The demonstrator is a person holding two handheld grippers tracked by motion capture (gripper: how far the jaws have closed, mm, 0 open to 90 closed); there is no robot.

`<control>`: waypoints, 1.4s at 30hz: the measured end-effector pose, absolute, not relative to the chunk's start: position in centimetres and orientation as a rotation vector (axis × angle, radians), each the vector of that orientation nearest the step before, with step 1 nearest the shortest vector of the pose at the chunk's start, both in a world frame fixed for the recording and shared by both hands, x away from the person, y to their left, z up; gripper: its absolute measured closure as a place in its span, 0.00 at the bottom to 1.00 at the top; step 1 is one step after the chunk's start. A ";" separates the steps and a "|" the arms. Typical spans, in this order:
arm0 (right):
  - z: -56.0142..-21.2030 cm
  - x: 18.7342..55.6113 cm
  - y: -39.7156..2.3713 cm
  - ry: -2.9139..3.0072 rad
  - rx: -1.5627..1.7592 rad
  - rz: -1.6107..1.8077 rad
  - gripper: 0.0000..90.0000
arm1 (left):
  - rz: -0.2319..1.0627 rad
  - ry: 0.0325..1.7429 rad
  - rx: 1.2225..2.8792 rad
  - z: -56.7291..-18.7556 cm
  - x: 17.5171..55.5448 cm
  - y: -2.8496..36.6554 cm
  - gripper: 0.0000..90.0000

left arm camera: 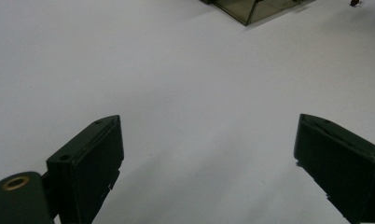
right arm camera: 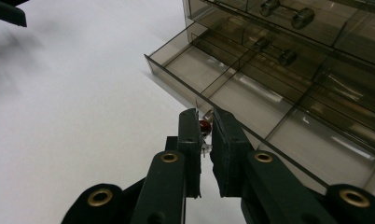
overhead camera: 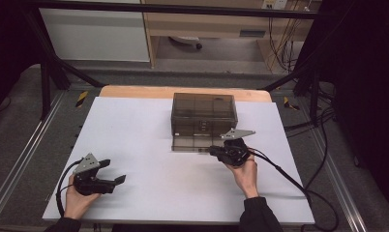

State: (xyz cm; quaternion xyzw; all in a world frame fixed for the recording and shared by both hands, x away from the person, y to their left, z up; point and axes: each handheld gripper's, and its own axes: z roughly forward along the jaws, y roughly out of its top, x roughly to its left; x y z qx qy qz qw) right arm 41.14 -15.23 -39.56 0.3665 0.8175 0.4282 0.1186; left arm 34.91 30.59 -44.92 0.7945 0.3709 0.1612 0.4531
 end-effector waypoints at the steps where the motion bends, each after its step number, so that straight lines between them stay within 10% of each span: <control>1: -39.6 41.3 -15.0 2.391 1.066 1.250 0.92 | 0.398 0.916 1.962 -44.9 34.9 30.6 0.09; 42: -42.5 46.7 -8.3 2.385 1.129 1.229 0.92 | 0.392 0.915 1.963 -44.9 34.9 30.5 0.09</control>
